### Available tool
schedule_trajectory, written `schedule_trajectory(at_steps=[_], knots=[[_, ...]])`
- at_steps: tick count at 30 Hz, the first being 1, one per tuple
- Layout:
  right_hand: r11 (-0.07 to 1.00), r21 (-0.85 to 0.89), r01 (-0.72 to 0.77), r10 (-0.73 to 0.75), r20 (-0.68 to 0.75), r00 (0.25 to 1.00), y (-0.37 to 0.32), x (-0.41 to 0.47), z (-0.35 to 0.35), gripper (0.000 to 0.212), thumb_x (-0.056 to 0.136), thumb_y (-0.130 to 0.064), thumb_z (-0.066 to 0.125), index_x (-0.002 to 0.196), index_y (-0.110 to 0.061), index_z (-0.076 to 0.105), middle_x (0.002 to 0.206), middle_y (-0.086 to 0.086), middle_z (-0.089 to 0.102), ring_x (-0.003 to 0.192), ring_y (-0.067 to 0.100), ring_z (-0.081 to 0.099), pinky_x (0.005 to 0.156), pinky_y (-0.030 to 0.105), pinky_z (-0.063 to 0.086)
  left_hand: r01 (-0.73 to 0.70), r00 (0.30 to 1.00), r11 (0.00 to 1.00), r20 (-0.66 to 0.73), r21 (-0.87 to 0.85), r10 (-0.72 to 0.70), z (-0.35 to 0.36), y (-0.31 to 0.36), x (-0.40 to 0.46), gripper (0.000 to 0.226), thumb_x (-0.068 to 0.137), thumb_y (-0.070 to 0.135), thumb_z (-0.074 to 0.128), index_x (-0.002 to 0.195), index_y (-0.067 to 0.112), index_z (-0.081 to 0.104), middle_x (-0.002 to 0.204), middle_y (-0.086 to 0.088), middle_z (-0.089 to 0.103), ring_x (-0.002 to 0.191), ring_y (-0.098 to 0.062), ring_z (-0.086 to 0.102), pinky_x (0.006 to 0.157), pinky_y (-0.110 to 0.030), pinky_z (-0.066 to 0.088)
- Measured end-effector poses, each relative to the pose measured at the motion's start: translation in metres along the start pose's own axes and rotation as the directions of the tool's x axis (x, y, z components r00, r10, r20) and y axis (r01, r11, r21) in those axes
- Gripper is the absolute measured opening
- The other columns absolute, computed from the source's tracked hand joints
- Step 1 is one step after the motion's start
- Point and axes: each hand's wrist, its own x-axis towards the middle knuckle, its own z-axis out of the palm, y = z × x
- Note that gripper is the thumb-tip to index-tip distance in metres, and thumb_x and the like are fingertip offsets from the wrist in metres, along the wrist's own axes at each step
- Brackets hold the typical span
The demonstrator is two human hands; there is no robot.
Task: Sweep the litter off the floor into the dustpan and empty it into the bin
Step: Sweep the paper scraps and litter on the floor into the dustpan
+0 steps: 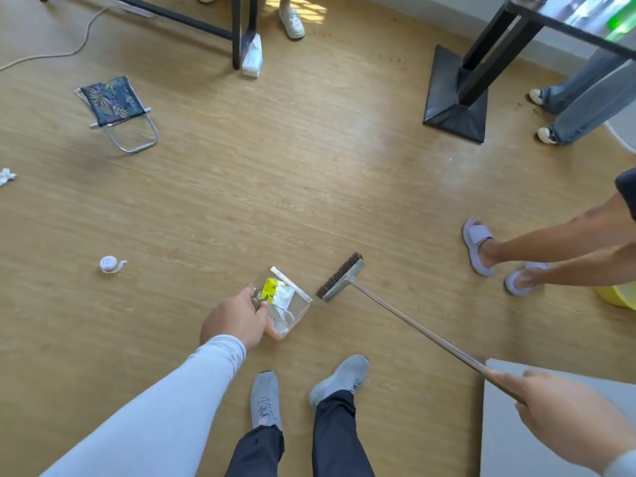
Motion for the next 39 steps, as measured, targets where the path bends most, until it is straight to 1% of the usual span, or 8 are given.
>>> schedule_trajectory(at_steps=[6,9,14,17,21,29,35,39], knots=[[0.972,-0.234,0.021,-0.018,0.016,1.0,0.001,-0.001,-0.002,0.075,0.093,-0.015,0.033,0.153,-0.057,0.016,0.093,-0.012,0.044,0.081,0.011,0.063,0.07,0.031,0.055,-0.005,1.0,1.0,-0.004,0.003,0.005,-0.002,0.0,0.001,0.023,0.096,0.045,0.053,0.103,0.025,0.062,0.095,-0.004,0.073,0.091,-0.032,0.068,0.075,-0.034,0.053],[0.968,-0.248,0.023,-0.022,0.009,1.0,-0.007,0.0,-0.006,0.072,0.097,-0.016,0.035,0.155,-0.055,0.018,0.095,-0.01,0.043,0.068,0.014,0.051,0.063,0.03,0.047,-0.009,1.0,1.0,-0.008,-0.007,0.009,-0.003,-0.001,0.0,0.021,0.096,0.044,0.053,0.102,0.026,0.061,0.093,-0.002,0.073,0.089,-0.032,0.068,0.074,-0.034,0.053],[0.988,-0.153,0.004,-0.002,0.014,1.0,-0.028,-0.002,-0.003,0.066,0.097,-0.023,0.032,0.154,-0.055,0.023,0.111,-0.013,0.054,0.099,0.014,0.066,0.078,0.028,0.053,-0.014,1.0,1.0,-0.006,-0.023,0.014,-0.001,-0.003,-0.003,0.02,0.096,0.045,0.053,0.102,0.028,0.061,0.094,-0.002,0.073,0.09,-0.032,0.068,0.075,-0.036,0.055],[0.977,-0.21,-0.021,0.029,0.032,0.999,-0.028,-0.004,-0.005,0.07,0.096,-0.017,0.033,0.156,-0.054,0.022,0.107,-0.012,0.052,0.082,0.018,0.059,0.073,0.028,0.053,-0.012,1.0,0.999,-0.003,-0.03,0.012,-0.001,-0.005,-0.004,0.022,0.096,0.045,0.053,0.107,0.029,0.063,0.099,0.0,0.073,0.093,-0.031,0.068,0.075,-0.035,0.054],[0.951,-0.31,-0.007,0.013,0.016,1.0,-0.039,-0.003,-0.016,0.076,0.094,-0.009,0.034,0.157,-0.049,0.022,0.092,-0.009,0.041,0.065,0.017,0.045,0.058,0.026,0.04,-0.023,1.0,0.999,0.003,-0.035,0.023,-0.001,-0.006,-0.005,0.021,0.097,0.045,0.053,0.107,0.028,0.063,0.102,0.0,0.073,0.095,-0.031,0.068,0.076,-0.034,0.052],[0.899,-0.435,0.055,0.001,0.128,0.992,-0.066,-0.002,-0.021,0.073,0.094,-0.003,0.039,0.157,-0.038,0.03,0.098,-0.005,0.042,0.075,0.024,0.05,0.068,0.031,0.049,-0.047,0.999,0.998,0.007,-0.045,0.047,-0.003,-0.016,-0.008,0.021,0.097,0.042,0.053,0.104,0.025,0.063,0.101,-0.002,0.072,0.093,-0.032,0.067,0.076,-0.035,0.052],[0.892,-0.449,0.06,0.012,0.154,0.988,-0.071,0.005,-0.014,0.07,0.094,-0.002,0.042,0.154,-0.035,0.035,0.121,-0.004,0.057,0.086,0.027,0.064,0.077,0.036,0.057,-0.031,0.999,0.997,0.006,-0.076,0.032,-0.003,-0.009,0.002,0.02,0.097,0.041,0.052,0.104,0.025,0.062,0.096,-0.003,0.071,0.084,-0.03,0.061,0.077,-0.036,0.054],[0.891,-0.448,0.077,0.006,0.181,0.983,-0.068,0.012,-0.017,0.071,0.094,0.0,0.04,0.156,-0.034,0.033,0.112,-0.002,0.054,0.078,0.029,0.05,0.066,0.033,0.048,-0.04,0.999,0.996,0.01,-0.083,0.041,0.001,-0.005,0.002,0.02,0.097,0.042,0.05,0.105,0.028,0.06,0.094,0.0,0.069,0.09,-0.03,0.066,0.077,-0.036,0.055]])
